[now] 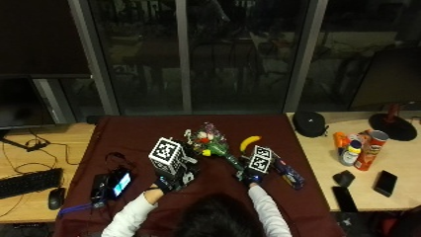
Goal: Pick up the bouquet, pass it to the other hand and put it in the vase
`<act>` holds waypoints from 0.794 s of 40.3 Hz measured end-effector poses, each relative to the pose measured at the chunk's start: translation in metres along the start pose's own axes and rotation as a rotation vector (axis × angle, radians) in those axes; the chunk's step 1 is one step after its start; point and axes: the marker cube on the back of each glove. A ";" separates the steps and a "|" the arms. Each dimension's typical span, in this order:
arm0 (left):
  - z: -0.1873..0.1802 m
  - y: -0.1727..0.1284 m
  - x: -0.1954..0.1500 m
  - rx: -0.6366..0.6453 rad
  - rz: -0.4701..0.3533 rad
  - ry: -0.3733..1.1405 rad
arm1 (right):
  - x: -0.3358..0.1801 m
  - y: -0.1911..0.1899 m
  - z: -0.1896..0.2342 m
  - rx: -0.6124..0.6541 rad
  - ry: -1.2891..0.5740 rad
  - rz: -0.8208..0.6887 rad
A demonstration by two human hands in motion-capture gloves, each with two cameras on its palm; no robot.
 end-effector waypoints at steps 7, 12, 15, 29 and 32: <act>-0.002 -0.001 -0.002 0.082 -0.011 0.015 | -0.002 0.003 0.007 -0.066 0.037 0.062; -0.001 -0.001 -0.006 0.109 -0.020 0.007 | 0.004 0.001 0.001 -0.110 0.002 0.131; -0.003 0.003 -0.007 0.080 -0.021 0.020 | 0.006 0.005 -0.004 -0.140 0.006 0.154; -0.011 0.004 -0.020 0.034 -0.063 0.055 | -0.019 0.007 -0.043 0.282 -0.225 -0.062; -0.011 0.001 -0.020 0.020 -0.063 0.079 | -0.023 0.004 -0.050 0.310 -0.354 -0.098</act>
